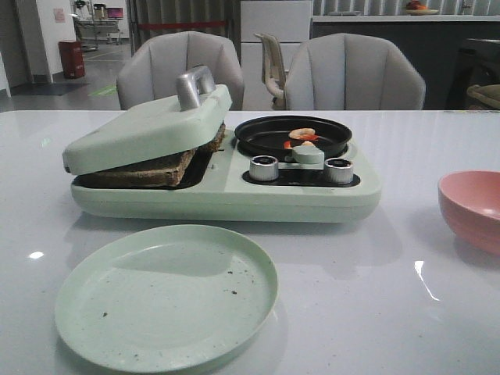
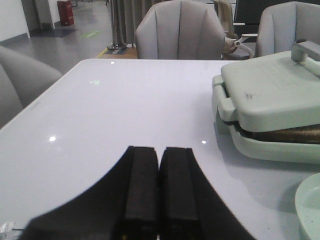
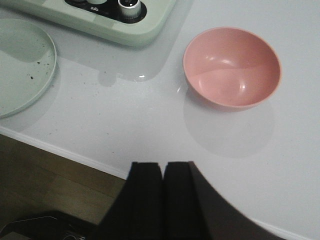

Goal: Make breakfast with bread and shrimp

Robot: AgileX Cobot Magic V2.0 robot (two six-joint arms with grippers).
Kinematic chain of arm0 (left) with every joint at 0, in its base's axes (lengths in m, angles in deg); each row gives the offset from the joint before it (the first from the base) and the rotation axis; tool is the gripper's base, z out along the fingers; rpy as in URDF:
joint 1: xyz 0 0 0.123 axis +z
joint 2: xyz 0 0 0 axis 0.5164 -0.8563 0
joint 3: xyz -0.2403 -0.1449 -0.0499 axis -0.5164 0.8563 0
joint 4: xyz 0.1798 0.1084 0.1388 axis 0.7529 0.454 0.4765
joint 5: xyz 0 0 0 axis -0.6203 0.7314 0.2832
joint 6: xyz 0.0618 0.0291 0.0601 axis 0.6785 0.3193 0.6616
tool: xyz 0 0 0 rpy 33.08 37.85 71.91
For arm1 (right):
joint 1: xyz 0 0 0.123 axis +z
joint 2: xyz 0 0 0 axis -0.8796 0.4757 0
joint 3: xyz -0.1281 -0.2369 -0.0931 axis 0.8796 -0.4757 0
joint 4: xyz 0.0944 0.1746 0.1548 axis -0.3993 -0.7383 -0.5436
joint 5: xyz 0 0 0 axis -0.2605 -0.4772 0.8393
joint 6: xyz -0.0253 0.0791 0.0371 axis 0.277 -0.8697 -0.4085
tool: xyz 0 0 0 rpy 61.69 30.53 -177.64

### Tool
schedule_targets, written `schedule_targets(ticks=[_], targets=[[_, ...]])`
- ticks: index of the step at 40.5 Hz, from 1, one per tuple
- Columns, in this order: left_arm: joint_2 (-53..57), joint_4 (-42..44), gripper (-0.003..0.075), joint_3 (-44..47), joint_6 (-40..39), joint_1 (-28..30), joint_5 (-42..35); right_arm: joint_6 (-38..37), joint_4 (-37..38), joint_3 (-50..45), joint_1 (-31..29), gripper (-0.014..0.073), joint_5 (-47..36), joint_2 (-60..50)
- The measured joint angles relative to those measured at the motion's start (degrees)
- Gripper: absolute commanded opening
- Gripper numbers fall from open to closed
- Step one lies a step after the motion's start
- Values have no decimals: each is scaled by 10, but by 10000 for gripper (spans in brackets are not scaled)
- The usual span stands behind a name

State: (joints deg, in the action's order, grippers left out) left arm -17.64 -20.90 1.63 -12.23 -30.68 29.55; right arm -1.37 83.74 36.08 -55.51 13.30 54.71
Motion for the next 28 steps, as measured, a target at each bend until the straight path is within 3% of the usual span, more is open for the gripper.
schedule_targets(ticks=[5, 14, 28], targets=[[0, 34, 101, 21, -41, -2, -29, 0, 0, 0, 0, 43, 0, 0], [0, 37, 101, 41, -48, -13, -118, 0, 0, 0, 0, 43, 0, 0], [0, 37, 101, 41, -48, -33, -135, 0, 0, 0, 0, 43, 0, 0]])
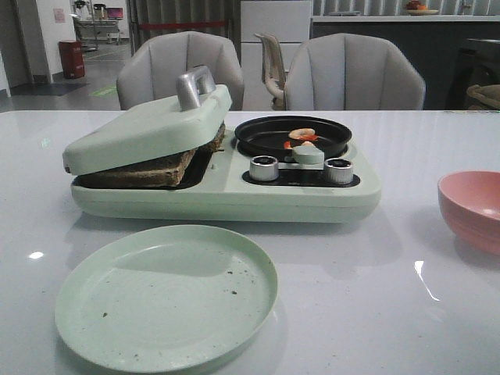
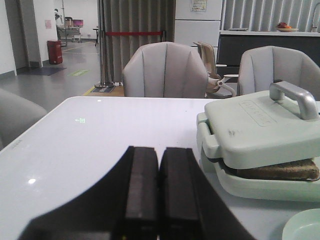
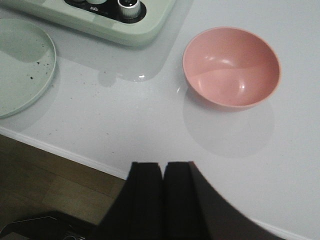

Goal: Make breakfast with bread and shrimp

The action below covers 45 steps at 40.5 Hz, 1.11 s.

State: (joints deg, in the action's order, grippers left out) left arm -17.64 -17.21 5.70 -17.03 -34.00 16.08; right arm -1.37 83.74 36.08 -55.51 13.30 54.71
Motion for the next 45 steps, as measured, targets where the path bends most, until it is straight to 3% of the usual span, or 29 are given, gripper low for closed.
schedule_targets(ticks=[32, 37, 45], targets=[[0, 0, 101, 0, 0, 0, 0, 0, 0, -8, -1, 43, -8, -8], [0, 0, 101, 0, 0, 0, 0, 0, 0, -62, -27, 43, -80, -63], [0, 0, 101, 0, 0, 0, 0, 0, -13, -215, -55, 43, -264, -169]])
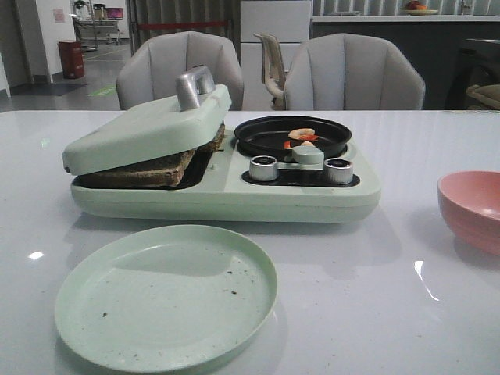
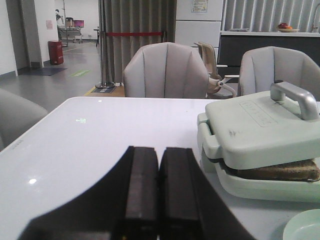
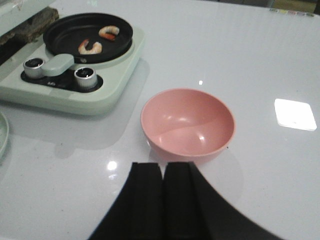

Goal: Make breakfast with bread and shrimp

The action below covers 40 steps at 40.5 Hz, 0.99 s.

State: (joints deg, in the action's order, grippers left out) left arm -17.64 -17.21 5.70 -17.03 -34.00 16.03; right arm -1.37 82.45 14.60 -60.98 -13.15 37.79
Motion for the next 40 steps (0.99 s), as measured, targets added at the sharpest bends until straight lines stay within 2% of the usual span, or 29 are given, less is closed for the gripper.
schedule_targets(ticks=[6, 12, 29, 40], targets=[[0, 0, 101, 0, 0, 0, 0, 0, -13, -99, -2, 43, -116, -60], [0, 0, 101, 0, 0, 0, 0, 0, -14, -162, -2, 43, -198, -110], [0, 0, 101, 0, 0, 0, -1, -4, -13, -173, -2, 43, -229, -116], [0, 0, 101, 0, 0, 0, -1, -77, 39, -173, -2, 43, -262, -116]])
